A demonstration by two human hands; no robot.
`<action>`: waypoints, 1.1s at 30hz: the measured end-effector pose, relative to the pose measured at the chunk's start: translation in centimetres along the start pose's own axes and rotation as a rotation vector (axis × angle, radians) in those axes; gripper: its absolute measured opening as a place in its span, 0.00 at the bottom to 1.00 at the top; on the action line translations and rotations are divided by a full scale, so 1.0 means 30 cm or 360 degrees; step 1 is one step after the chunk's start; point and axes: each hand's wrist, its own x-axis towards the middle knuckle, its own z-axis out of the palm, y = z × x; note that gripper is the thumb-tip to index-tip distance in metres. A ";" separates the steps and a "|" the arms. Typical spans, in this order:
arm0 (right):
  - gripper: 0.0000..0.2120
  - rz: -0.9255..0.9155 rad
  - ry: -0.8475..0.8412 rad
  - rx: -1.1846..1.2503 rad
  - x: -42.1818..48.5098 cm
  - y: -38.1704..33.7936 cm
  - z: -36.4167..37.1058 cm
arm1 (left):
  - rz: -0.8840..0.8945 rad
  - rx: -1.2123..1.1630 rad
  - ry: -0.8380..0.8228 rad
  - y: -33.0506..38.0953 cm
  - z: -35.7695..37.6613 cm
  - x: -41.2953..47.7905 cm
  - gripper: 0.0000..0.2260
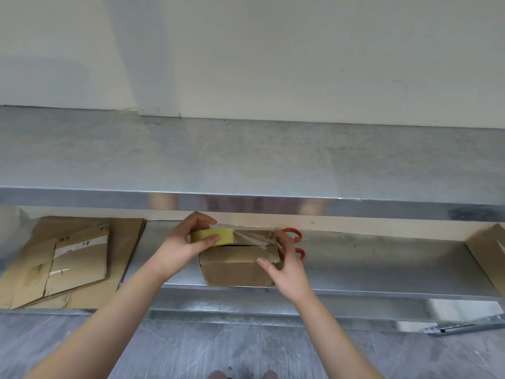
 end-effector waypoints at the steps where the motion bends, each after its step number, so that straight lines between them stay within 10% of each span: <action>1: 0.32 0.0025 0.0046 0.0002 -0.009 0.000 0.007 | 0.0001 0.0003 0.0024 0.001 0.002 0.000 0.10; 12: 0.32 0.0039 -0.0032 -0.0058 0.008 0.026 0.016 | 0.0167 0.0372 0.0098 0.060 -0.040 -0.030 0.11; 19: 0.33 0.0001 -0.0068 -0.0059 0.020 0.019 0.025 | 0.0730 0.1398 0.0285 0.033 -0.095 -0.027 0.18; 33: 0.35 0.0023 -0.0143 -0.0126 0.022 0.006 0.028 | -0.0053 0.0817 0.0122 -0.091 -0.160 -0.027 0.14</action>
